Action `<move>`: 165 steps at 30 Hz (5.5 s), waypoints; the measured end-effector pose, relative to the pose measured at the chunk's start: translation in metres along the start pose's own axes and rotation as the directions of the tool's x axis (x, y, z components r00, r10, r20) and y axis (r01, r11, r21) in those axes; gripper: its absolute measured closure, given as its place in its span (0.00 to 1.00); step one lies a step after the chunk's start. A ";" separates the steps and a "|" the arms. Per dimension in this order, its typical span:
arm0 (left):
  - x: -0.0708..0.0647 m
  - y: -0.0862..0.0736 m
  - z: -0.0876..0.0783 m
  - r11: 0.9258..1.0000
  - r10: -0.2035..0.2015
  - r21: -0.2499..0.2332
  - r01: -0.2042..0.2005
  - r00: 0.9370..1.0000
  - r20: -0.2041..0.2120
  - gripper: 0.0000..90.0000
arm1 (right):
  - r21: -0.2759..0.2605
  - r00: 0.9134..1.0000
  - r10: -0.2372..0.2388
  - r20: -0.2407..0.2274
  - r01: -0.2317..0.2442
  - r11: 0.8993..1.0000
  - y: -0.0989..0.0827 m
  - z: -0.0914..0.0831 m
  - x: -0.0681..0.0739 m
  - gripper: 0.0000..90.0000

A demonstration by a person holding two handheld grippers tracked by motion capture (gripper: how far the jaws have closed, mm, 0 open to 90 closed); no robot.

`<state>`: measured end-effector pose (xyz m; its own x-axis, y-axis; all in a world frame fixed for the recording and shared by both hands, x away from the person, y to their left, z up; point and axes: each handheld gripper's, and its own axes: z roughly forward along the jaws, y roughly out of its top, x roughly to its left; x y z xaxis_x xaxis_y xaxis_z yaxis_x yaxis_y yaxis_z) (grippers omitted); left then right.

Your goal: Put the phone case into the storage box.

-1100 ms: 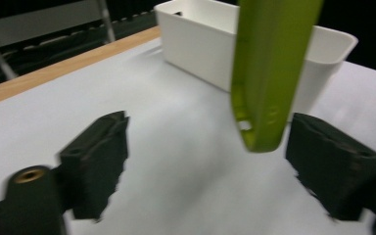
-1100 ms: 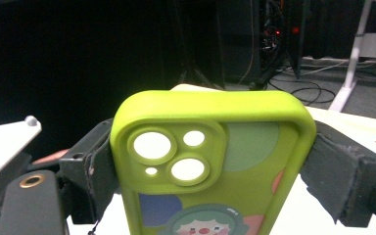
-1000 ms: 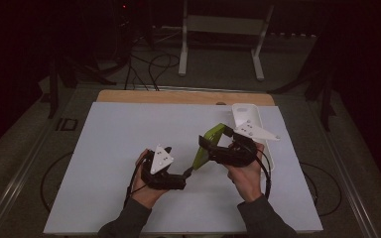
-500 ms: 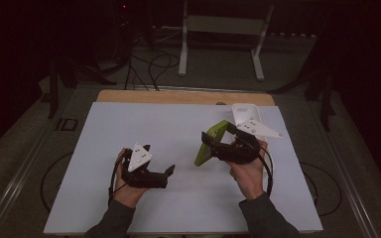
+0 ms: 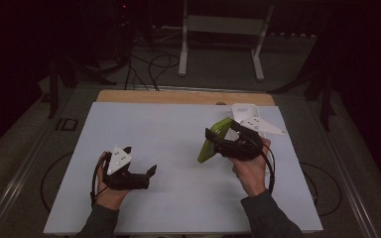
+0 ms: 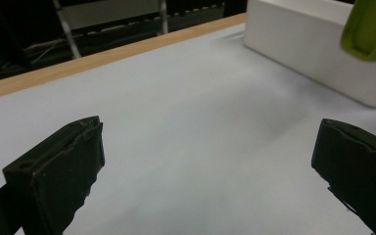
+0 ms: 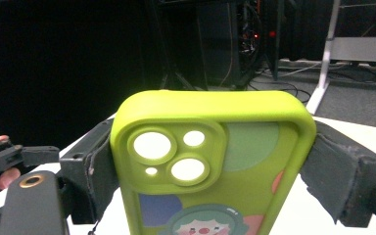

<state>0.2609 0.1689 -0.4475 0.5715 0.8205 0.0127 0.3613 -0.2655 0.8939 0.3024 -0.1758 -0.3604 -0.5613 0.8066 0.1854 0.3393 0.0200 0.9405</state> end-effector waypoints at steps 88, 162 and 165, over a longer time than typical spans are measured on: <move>0.034 -0.052 -0.039 0.999 -0.042 -0.032 0.039 0.994 -0.097 0.00 | -0.032 0.958 0.025 0.285 -0.016 0.999 0.043 -0.001 -0.056 0.18; 0.039 -0.053 -0.041 0.998 -0.065 -0.031 0.062 0.991 -0.114 0.00 | 0.054 0.852 0.034 0.522 -0.073 0.996 0.064 0.048 -0.126 0.18; 0.039 -0.053 -0.041 0.997 -0.068 -0.034 0.065 0.991 -0.116 0.00 | 0.054 0.849 0.034 0.527 -0.074 0.996 0.063 0.050 -0.127 0.18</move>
<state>0.2336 0.2359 -0.4764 0.4565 0.8897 0.0036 0.3721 -0.1946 0.9076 0.4334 -0.2477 -0.3388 -0.0671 0.9970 0.0395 0.4199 -0.0077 0.9076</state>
